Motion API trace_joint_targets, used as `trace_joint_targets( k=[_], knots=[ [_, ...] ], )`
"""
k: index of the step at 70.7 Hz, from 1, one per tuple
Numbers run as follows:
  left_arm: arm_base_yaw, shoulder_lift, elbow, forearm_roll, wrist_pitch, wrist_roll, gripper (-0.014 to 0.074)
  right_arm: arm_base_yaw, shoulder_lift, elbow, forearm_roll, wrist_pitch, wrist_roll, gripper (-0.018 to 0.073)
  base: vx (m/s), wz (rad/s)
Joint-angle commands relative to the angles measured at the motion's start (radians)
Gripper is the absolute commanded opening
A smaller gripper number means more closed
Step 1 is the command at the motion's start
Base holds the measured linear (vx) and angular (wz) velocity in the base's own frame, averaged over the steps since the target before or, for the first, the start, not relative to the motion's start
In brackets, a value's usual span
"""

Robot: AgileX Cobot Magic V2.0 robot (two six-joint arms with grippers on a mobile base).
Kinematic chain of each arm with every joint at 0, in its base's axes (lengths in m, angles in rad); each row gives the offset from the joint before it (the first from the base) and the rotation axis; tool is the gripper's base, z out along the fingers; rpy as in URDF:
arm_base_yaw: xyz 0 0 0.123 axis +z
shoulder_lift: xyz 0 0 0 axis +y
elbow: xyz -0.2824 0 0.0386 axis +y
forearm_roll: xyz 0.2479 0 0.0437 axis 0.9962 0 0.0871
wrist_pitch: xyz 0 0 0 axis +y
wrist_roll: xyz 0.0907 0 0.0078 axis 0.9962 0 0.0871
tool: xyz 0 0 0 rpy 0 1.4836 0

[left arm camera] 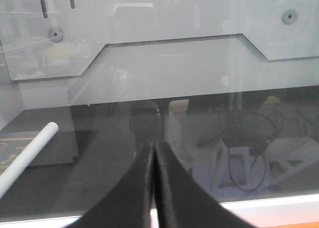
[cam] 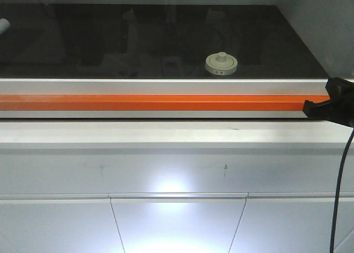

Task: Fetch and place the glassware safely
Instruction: 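Move the right gripper to the orange sash handle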

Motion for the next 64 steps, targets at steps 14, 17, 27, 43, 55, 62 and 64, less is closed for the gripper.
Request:
trace_joint_targets(
  k=[14,17,27,43,55,62,64],
  knots=[
    [-0.006,-0.008,-0.031,-0.003,-0.074,-0.009,-0.0007,-0.004,0.016,0.198,0.012,-0.463,0.005,-0.0001,0.00,0.00],
    [-0.006,-0.008,-0.031,-0.003,-0.072,-0.009,-0.0007,-0.004,0.024,0.235,0.024,-0.513,-0.016,-0.0001,0.00,0.00],
    [-0.006,-0.008,-0.031,-0.003,-0.064,-0.009,-0.0007,-0.004,0.067,0.280,0.039,-0.560,-0.031,-0.0001,0.00,0.00],
    [-0.006,-0.008,-0.031,-0.003,-0.059,-0.009,-0.0007,-0.004,0.188,0.280,0.038,-0.682,-0.031,-0.0001,0.00,0.00],
    [-0.006,-0.008,-0.031,-0.003,-0.059,-0.009,-0.0007,-0.004,0.305,0.280,0.038,-0.808,-0.044,-0.0001,0.00,0.00],
    [-0.006,-0.008,-0.031,-0.003,-0.059,-0.009,-0.0007,-0.004,0.365,0.280,0.038,-0.868,-0.091,-0.0001,0.00,0.00],
    [-0.006,-0.008,-0.031,-0.003,-0.059,-0.009,-0.0007,-0.004,0.379,0.280,0.038,-0.882,-0.096,-0.0001,0.00,0.00]
  ],
)
